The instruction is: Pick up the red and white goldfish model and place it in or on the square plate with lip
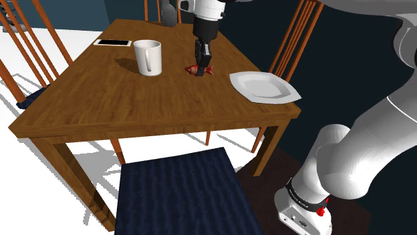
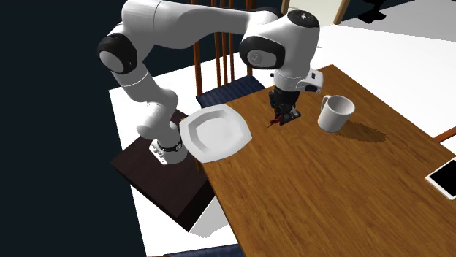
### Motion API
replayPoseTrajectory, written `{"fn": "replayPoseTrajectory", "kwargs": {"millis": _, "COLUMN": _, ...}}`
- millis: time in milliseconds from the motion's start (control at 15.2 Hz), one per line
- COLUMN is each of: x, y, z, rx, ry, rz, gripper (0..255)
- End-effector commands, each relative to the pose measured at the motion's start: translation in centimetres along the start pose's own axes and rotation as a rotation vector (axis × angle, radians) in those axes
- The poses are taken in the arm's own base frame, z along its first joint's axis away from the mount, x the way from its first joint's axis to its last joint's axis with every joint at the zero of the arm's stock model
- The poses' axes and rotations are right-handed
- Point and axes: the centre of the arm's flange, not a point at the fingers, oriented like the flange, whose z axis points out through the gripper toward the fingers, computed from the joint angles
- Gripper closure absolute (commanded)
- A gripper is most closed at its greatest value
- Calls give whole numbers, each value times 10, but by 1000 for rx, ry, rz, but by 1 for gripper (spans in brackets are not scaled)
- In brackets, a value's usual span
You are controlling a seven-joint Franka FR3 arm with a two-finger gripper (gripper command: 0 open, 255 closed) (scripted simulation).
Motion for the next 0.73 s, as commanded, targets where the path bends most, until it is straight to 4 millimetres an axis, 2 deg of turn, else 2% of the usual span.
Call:
{"fn": "replayPoseTrajectory", "kwargs": {"millis": 0, "x": 0, "y": 1, "z": -12, "rx": 0, "ry": 0, "rz": 0, "gripper": 255}}
{"fn": "replayPoseTrajectory", "kwargs": {"millis": 660, "x": 4, "y": 2, "z": -64, "rx": 0, "ry": 0, "rz": 0, "gripper": 255}}
